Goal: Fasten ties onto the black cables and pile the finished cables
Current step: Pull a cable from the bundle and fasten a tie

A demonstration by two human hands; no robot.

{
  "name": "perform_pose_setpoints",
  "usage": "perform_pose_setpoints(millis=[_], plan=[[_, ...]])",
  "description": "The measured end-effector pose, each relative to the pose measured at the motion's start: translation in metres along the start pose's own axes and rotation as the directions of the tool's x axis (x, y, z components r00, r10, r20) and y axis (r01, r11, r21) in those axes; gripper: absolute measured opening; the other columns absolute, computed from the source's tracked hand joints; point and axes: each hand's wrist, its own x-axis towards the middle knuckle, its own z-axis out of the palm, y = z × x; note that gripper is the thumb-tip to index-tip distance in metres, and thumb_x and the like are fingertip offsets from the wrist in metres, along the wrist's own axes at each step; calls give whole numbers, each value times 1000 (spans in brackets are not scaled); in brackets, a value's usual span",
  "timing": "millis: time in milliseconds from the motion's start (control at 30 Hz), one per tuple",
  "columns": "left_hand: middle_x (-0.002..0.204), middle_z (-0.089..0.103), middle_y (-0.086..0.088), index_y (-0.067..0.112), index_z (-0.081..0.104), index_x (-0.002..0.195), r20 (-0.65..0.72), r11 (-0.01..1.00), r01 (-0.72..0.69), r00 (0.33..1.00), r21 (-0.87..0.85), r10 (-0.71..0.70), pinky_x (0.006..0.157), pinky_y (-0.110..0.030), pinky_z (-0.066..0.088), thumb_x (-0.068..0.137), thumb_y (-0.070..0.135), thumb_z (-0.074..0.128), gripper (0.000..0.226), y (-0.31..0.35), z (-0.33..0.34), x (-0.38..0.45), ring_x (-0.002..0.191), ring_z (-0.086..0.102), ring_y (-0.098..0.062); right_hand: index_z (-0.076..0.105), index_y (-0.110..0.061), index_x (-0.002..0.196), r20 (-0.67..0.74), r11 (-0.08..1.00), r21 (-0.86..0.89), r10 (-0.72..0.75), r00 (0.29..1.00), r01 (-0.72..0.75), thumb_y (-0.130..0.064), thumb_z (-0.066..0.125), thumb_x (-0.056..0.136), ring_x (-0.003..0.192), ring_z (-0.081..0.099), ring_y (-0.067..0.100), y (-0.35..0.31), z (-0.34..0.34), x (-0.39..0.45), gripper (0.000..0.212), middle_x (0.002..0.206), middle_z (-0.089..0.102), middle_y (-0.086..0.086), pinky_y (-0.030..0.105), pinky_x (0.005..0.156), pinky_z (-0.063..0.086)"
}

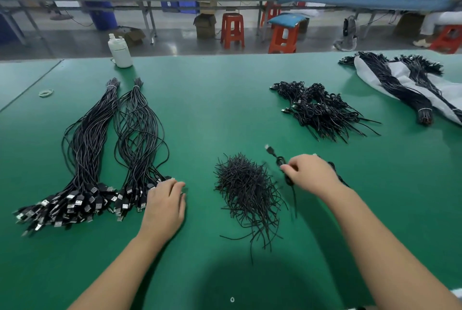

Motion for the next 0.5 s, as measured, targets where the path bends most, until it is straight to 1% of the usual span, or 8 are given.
perform_pose_setpoints(millis=[100, 167, 200, 267, 333, 433, 500], plan=[[114, 62, -11, 7, 65, 107, 8, 998, 52, 999, 28, -52, 91, -44, 42, 89, 23, 45, 31, -12, 9, -4, 110, 56, -27, 66, -17, 82, -3, 979, -176, 107, 994, -106, -43, 47, 101, 63, 60, 17, 34, 3, 18, 37, 69, 63, -1, 24, 50, 38], [114, 62, -12, 7, 66, 107, 15, 999, 36, 999, 33, -37, 94, -44, 41, 89, 24, 42, 35, -12, 13, -4, 112, 55, -27, 67, -13, 90, 6, 952, -267, 154, 988, -147, -44, 47, 101, 71, 62, 22, 49, 10, 25, 38, 82, 65, 0, 26, 56, 43], [114, 62, -11, 7, 66, 107, 11, 999, 41, 999, 26, -41, 94, -44, 41, 89, 25, 41, 36, -12, 14, -3, 112, 54, -27, 65, -12, 90, 14, 941, -294, 178, 984, -166, -44, 47, 102, 71, 61, 23, 54, 14, 28, 38, 84, 64, 1, 27, 58, 43], [112, 61, -11, 6, 67, 106, 1, 997, 70, 998, 7, -70, 94, -44, 42, 89, 26, 40, 38, -13, 13, -5, 111, 54, -26, 56, -12, 79, 36, 930, -303, 228, 973, -207, -43, 50, 101, 67, 58, 23, 62, 24, 33, 39, 74, 59, 1, 28, 57, 42], [110, 61, -10, 5, 68, 105, -7, 997, 79, 997, 2, -79, 94, -45, 41, 88, 26, 41, 39, -14, 13, -7, 111, 54, -26, 46, -12, 69, 30, 925, -299, 254, 967, -234, -44, 55, 99, 59, 52, 22, 67, 31, 35, 45, 65, 53, 1, 27, 53, 39], [109, 61, -9, 5, 69, 103, -12, 998, 69, 998, -7, -69, 93, -44, 41, 86, 27, 41, 39, -14, 14, -6, 111, 54, -27, 41, -14, 68, -37, 911, -331, 247, 968, -245, -48, 60, 95, 51, 44, 20, 71, 36, 36, 48, 61, 50, -1, 25, 47, 32], [109, 60, -8, 6, 69, 102, -23, 998, 66, 998, -9, -67, 92, -42, 40, 85, 27, 42, 39, -14, 13, -6, 111, 54, -26, 40, -15, 71, -85, 897, -356, 247, 965, -261, -50, 61, 94, 51, 43, 18, 70, 37, 35, 46, 63, 51, -3, 25, 45, 30]])
